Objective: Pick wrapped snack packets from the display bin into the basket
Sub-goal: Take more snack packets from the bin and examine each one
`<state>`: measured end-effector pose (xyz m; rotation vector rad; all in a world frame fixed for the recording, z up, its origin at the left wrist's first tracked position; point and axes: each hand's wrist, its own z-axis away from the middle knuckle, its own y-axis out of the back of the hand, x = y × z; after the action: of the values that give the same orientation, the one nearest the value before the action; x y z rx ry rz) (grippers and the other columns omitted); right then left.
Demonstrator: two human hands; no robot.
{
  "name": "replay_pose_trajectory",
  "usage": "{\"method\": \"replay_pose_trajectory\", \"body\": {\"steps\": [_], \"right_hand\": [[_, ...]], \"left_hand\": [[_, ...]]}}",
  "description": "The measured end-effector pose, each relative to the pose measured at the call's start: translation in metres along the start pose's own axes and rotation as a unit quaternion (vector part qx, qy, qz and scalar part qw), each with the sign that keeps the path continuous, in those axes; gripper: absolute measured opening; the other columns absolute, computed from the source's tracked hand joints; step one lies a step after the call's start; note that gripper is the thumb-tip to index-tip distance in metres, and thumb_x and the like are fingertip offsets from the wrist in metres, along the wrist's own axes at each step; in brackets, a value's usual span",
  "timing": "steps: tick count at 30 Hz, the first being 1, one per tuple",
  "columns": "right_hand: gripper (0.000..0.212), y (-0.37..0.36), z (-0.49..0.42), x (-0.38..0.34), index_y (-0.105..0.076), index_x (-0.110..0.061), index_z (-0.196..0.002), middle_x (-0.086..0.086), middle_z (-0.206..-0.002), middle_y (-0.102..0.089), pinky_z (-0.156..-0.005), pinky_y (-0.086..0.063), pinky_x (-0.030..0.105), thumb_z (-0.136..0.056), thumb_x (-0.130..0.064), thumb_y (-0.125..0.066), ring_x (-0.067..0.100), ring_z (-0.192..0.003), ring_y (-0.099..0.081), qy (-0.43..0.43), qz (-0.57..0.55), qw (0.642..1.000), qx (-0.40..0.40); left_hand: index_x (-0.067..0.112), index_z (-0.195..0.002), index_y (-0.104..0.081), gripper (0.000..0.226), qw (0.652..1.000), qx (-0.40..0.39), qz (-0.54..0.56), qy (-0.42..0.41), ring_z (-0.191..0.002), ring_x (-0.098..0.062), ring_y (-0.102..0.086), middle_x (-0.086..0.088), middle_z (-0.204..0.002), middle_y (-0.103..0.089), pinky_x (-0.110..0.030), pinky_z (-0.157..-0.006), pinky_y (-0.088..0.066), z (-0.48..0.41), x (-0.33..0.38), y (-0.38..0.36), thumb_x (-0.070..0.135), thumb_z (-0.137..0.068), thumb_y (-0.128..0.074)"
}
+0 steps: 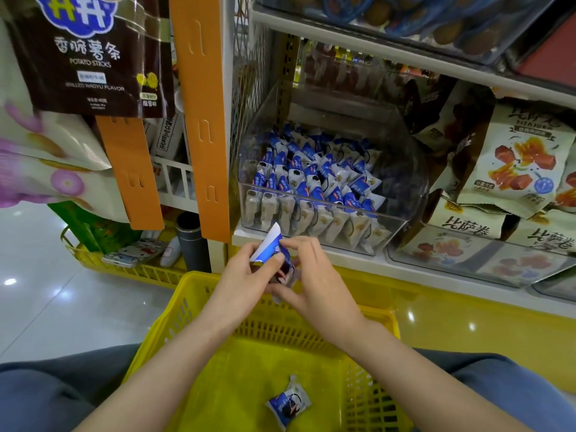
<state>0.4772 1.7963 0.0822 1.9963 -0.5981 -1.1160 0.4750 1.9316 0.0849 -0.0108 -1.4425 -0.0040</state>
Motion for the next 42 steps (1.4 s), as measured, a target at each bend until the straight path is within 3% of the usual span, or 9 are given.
{"method": "replay_pose_trajectory", "body": {"steps": [5,11,14,20,26,33,36,39,42], "right_hand": [[0.044,0.005,-0.004,-0.002,-0.038,-0.027,-0.125,-0.013,-0.115,-0.045,-0.091,-0.037,0.007,-0.087,-0.029,-0.06,-0.006,-0.107,-0.045,-0.07,-0.151,0.986,-0.001],[0.011,0.022,-0.013,-0.003,-0.06,-0.022,-0.097,-0.01,-0.089,-0.066,-0.07,-0.044,0.005,-0.089,-0.014,-0.058,-0.009,-0.074,-0.059,-0.149,-0.273,0.95,-0.003],[0.012,0.027,-0.014,-0.004,-0.06,-0.026,-0.089,-0.012,-0.082,-0.066,-0.061,-0.047,0.01,-0.09,-0.014,-0.057,-0.006,-0.068,-0.06,-0.155,-0.312,0.937,-0.023],[0.015,0.027,-0.012,0.0,-0.063,-0.02,-0.087,-0.007,-0.068,-0.065,-0.054,-0.049,0.014,-0.082,-0.006,-0.065,0.0,-0.062,-0.061,-0.18,-0.383,0.904,0.066],[0.035,0.032,-0.003,-0.004,-0.053,-0.043,-0.102,-0.02,-0.087,-0.063,-0.075,-0.046,0.008,-0.088,-0.011,-0.059,-0.005,-0.084,-0.06,-0.073,-0.145,0.985,0.051],[0.026,0.088,-0.033,0.005,-0.053,-0.024,-0.119,-0.024,-0.105,-0.051,-0.083,-0.037,0.001,-0.097,-0.027,-0.041,-0.015,-0.1,-0.049,-0.014,0.008,0.993,0.113],[0.028,0.109,-0.067,0.02,-0.054,-0.016,-0.12,-0.011,-0.108,-0.052,-0.077,-0.034,-0.002,-0.098,-0.024,-0.041,-0.013,-0.095,-0.048,-0.047,0.101,0.989,0.095],[0.031,0.119,-0.101,0.042,-0.052,-0.014,-0.126,0.004,-0.125,-0.052,-0.08,-0.036,0.014,-0.099,-0.018,-0.037,0.015,-0.109,-0.052,-0.169,0.188,0.967,0.03],[0.035,0.12,-0.12,0.063,-0.046,-0.009,-0.131,0.014,-0.13,-0.049,-0.092,-0.039,0.028,-0.096,-0.009,-0.042,0.025,-0.116,-0.049,-0.258,0.25,0.929,-0.083]], "left_hand": [[0.018,-0.105,-0.053,0.014,0.998,0.042,0.036,-0.016,-0.073,0.0,-0.067,-0.002,-0.095,-0.067,-0.017,-0.058,-0.054,-0.004,0.005,0.005,0.019,-0.091,-0.056],[0.023,-0.101,-0.058,0.012,0.996,0.044,0.064,-0.044,-0.075,-0.001,-0.067,0.007,-0.089,-0.071,-0.015,-0.06,-0.052,-0.002,0.009,0.004,0.023,-0.09,-0.055],[0.022,-0.104,-0.06,0.017,0.994,0.035,0.094,-0.032,-0.079,-0.001,-0.068,0.009,-0.088,-0.073,-0.015,-0.061,-0.052,-0.002,0.013,0.003,0.028,-0.088,-0.055],[0.021,-0.106,-0.062,0.019,0.993,-0.068,0.095,0.019,-0.083,0.004,-0.066,0.011,-0.09,-0.073,-0.01,-0.067,-0.048,0.0,0.012,0.0,0.021,-0.087,-0.06],[0.021,-0.112,-0.058,0.024,0.998,-0.008,0.069,-0.007,-0.086,0.003,-0.063,0.006,-0.104,-0.067,-0.009,-0.071,-0.048,-0.002,0.019,0.001,0.019,-0.088,-0.06],[0.02,-0.121,-0.054,0.034,0.995,0.001,0.093,-0.039,-0.088,0.005,-0.062,0.009,-0.104,-0.066,-0.007,-0.061,-0.046,-0.009,0.038,0.007,0.027,-0.088,-0.06],[0.02,-0.123,-0.052,0.036,0.993,0.004,0.112,-0.039,-0.096,-0.001,-0.061,0.006,-0.107,-0.066,-0.015,-0.069,-0.046,-0.014,0.045,0.009,0.027,-0.088,-0.059],[0.021,-0.117,-0.054,0.029,0.991,0.005,0.13,-0.045,-0.094,-0.001,-0.062,0.007,-0.104,-0.067,-0.016,-0.073,-0.046,-0.016,0.049,0.009,0.026,-0.089,-0.058],[0.025,-0.113,-0.055,0.026,0.989,0.014,0.142,-0.049,-0.087,0.004,-0.06,0.01,-0.1,-0.067,-0.011,-0.063,-0.045,-0.019,0.048,0.01,0.028,-0.088,-0.059]]}}
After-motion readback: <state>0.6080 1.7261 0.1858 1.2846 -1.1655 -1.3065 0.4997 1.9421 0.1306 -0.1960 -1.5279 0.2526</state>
